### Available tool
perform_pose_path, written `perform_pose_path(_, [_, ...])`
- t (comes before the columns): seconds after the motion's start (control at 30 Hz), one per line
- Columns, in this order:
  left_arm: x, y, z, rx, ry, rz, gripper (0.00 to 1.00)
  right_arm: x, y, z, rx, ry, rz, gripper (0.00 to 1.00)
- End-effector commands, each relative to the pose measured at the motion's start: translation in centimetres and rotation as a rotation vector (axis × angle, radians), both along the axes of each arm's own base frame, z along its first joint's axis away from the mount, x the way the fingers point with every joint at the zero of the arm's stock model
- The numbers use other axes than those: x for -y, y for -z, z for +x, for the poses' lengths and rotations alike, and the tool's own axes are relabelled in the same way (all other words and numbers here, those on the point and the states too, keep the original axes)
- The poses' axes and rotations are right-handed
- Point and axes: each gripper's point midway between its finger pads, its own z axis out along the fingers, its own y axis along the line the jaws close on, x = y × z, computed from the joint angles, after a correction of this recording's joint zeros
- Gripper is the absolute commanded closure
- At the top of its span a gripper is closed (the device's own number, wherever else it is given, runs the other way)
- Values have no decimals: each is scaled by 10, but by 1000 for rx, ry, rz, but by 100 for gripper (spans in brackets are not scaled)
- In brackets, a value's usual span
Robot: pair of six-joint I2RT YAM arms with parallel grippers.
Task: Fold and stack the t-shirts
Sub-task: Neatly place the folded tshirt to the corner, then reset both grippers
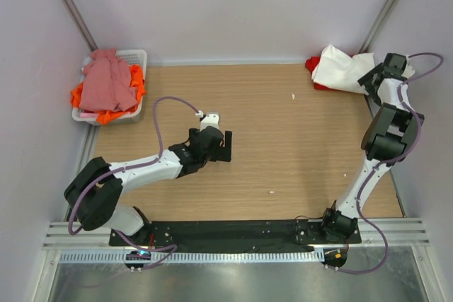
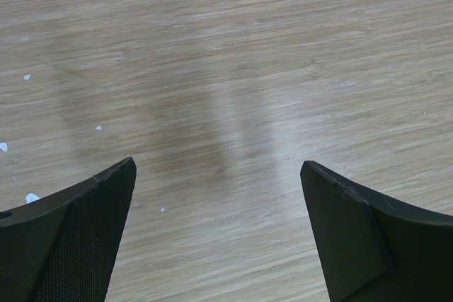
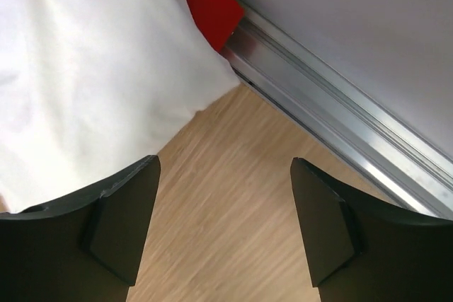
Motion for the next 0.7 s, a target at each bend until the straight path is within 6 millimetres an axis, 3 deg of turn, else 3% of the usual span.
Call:
perform_pose_path(0.0, [4, -18, 10, 62, -20, -30, 0, 57, -142, -36, 305, 253, -132, 19])
perform_pose_path(0.1, [4, -19, 10, 64, -22, -31, 0, 14, -178, -44, 394, 169, -104, 19])
perform_pose_path(0.13, [3, -20, 9, 66, -23, -31, 0, -20, -189, -47, 423, 102, -91, 19])
perform_pose_path(0.23, [2, -20, 9, 67, -28, -32, 0, -85, -199, -46, 454, -58, -92, 17])
perform_pose_path(0.27, [1, -19, 9, 64, -29, -29, 0, -127, -197, -49, 442, -149, -88, 17])
perform_pose_path(0.37, [0, -19, 7, 54, -36, -30, 0, -192, -180, -67, 398, -291, -100, 16])
perform_pose_path(0.43, [-3, -17, 5, 44, -37, -25, 0, -220, -168, -81, 414, -339, -14, 16])
perform_pose_path(0.47, [-4, -17, 4, 41, -43, -27, 0, -237, -140, -90, 411, -380, 35, 16])
perform_pose_path(0.5, [-5, -19, 3, 45, -46, -31, 0, -259, -149, -103, 477, -437, 69, 16])
perform_pose_path(0.53, [-7, -19, 3, 48, -55, -31, 0, -288, -141, -113, 499, -537, 143, 14])
perform_pose_path(0.57, [-9, -19, 3, 47, -63, -34, 0, -307, -109, -130, 461, -579, 183, 12])
perform_pose_path(0.6, [-10, -21, 2, 51, -67, -40, 0, -321, -108, -138, 483, -615, 191, 10])
perform_pose_path(0.63, [-11, -21, 2, 50, -72, -40, 0, -352, -110, -156, 499, -699, 207, 10])
perform_pose_path(0.67, [-14, -21, 1, 50, -86, -39, 0, -363, -91, -170, 474, -728, 214, 9])
